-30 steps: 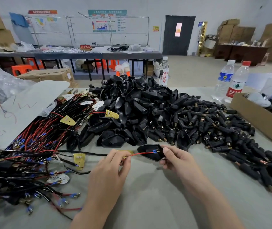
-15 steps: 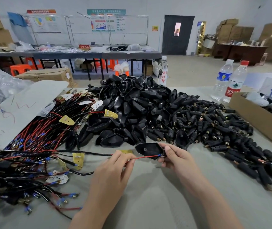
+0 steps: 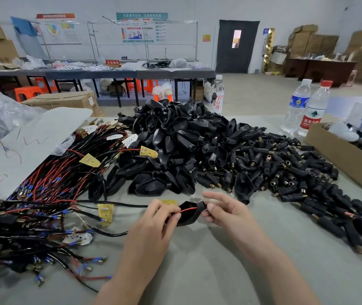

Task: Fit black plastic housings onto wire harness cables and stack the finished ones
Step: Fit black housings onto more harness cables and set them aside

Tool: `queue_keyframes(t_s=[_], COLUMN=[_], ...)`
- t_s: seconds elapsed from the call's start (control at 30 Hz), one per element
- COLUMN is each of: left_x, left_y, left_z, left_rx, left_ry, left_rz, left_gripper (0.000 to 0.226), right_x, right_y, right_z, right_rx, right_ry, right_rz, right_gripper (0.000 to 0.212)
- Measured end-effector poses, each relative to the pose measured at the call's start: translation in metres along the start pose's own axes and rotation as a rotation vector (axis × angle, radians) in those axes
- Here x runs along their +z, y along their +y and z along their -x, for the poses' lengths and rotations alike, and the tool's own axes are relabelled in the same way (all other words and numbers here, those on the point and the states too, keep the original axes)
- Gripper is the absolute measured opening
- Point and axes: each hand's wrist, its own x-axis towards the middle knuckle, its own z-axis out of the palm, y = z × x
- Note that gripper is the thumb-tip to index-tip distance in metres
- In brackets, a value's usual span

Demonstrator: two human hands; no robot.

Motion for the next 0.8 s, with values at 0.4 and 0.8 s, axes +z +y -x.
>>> queue_keyframes(t_s=[0.4, 0.8], left_x=[0.004, 0.001], left_y=[-0.001, -0.003], left_z=[0.001, -0.002], left_rx=[0.076, 0.027], left_ry=[-0.098, -0.084], left_rz=[-0.210, -0.319], left_gripper=[0.052, 0.055], right_x=[0.001, -0.028], right_y=[-0.016, -0.027], right_z=[0.006, 0.002], right_rx=[-0.057, -0.121], right_ry=[0.004, 0.400], right_rz=[0.008, -0.174], right_gripper=[0.020, 0.018])
